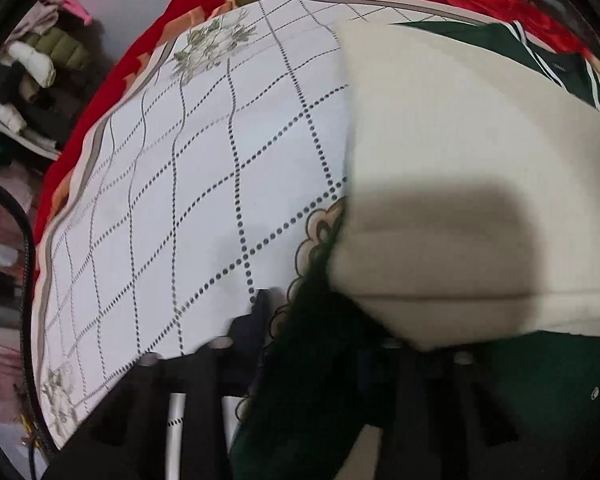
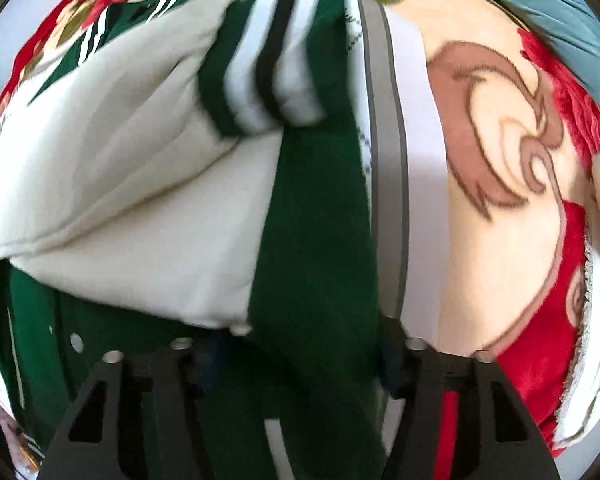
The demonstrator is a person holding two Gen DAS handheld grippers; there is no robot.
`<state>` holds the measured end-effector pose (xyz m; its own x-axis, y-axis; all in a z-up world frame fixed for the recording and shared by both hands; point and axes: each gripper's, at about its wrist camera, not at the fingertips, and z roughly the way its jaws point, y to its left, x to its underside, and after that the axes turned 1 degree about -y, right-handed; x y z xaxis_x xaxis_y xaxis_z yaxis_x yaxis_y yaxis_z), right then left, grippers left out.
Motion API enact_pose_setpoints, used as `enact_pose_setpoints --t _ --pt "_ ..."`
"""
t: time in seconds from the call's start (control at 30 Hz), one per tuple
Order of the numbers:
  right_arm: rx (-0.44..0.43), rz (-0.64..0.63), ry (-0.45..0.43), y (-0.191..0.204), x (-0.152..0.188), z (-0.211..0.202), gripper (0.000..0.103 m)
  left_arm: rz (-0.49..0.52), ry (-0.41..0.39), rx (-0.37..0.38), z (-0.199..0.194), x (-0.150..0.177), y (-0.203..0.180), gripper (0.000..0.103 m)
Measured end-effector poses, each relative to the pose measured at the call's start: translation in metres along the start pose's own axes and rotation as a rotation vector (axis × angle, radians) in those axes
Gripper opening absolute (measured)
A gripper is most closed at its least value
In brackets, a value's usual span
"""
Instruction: Fold large clothes
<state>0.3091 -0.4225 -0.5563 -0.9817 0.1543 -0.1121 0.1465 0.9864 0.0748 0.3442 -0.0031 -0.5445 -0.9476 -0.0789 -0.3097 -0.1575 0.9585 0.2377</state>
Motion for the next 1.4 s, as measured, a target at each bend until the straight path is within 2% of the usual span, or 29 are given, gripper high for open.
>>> enact_pose_setpoints --t 0.17,0.23,0.33,0.43,0.5,0.53,0.57,0.6,0.67,0.73,0.8,0.83,0.9,0.97,1.07,1.13,1.23,1.33,1.4 --pt "-0.027 -0.024 -0.003 0.018 -0.018 -0.001 0.048 -0.113 0.020 0.006 0.008 -0.009 0.034 0.029" --pt "-0.058 -0.049 -0.003 0.029 -0.024 -0.004 0.046 -0.132 0.021 -0.017 0.011 -0.015 0.054 0.029" --pt "-0.120 -0.095 -0.001 0.065 -0.040 -0.005 0.045 -0.147 0.020 -0.071 0.016 -0.019 0.085 0.030" --pt "-0.173 -0.131 0.002 0.099 -0.052 -0.006 0.044 -0.170 0.034 -0.090 0.025 -0.023 0.119 0.031" --pt "-0.190 -0.120 0.014 0.110 -0.059 -0.006 0.044 -0.174 0.046 -0.103 0.031 -0.024 0.133 0.035" --pt "-0.197 -0.103 0.023 0.111 -0.063 -0.005 0.044 -0.174 0.051 -0.107 0.034 -0.024 0.136 0.040" --pt "-0.200 -0.084 0.028 0.111 -0.065 -0.006 0.044 -0.174 0.055 -0.116 0.037 -0.025 0.139 0.054" --pt "-0.201 -0.064 0.030 0.107 -0.067 -0.005 0.044 -0.174 0.058 -0.139 0.040 -0.025 0.142 0.063" --pt "-0.215 -0.006 0.015 0.093 -0.071 -0.008 0.043 -0.208 0.070 -0.172 0.046 -0.024 0.152 0.092" --pt "-0.238 0.105 -0.010 0.068 -0.069 -0.010 0.037 -0.265 0.086 -0.155 0.054 -0.024 0.164 0.103" --pt "-0.253 0.258 -0.017 0.040 -0.067 -0.006 0.033 -0.301 0.095 -0.120 0.059 -0.023 0.170 0.103" --pt "-0.273 0.353 -0.017 0.022 -0.055 -0.003 0.033 -0.299 0.095 -0.121 0.060 -0.024 0.170 0.103" --pt "-0.337 0.500 -0.015 -0.011 -0.047 0.003 0.030 -0.286 0.084 -0.120 0.060 -0.027 0.168 0.103" --pt "-0.355 0.588 -0.005 -0.032 -0.040 0.006 0.028 -0.279 0.081 -0.106 0.062 -0.033 0.167 0.103" --pt "-0.260 0.520 0.005 -0.017 -0.044 -0.001 0.029 -0.272 0.075 -0.097 0.061 -0.037 0.167 0.103" --pt "-0.138 0.415 0.014 0.010 -0.053 -0.011 0.034 -0.249 0.070 -0.102 0.060 -0.044 0.166 0.103" --pt "-0.035 0.282 0.010 0.037 -0.051 -0.037 0.037 -0.222 0.076 -0.115 0.044 -0.042 0.161 0.103" --pt "-0.040 0.198 -0.027 0.061 -0.043 -0.066 0.037 -0.238 0.066 -0.074 0.008 -0.026 0.155 0.103" --pt "-0.046 0.169 -0.041 0.070 -0.036 -0.079 0.037 -0.271 0.061 -0.019 -0.020 -0.009 0.140 0.103"
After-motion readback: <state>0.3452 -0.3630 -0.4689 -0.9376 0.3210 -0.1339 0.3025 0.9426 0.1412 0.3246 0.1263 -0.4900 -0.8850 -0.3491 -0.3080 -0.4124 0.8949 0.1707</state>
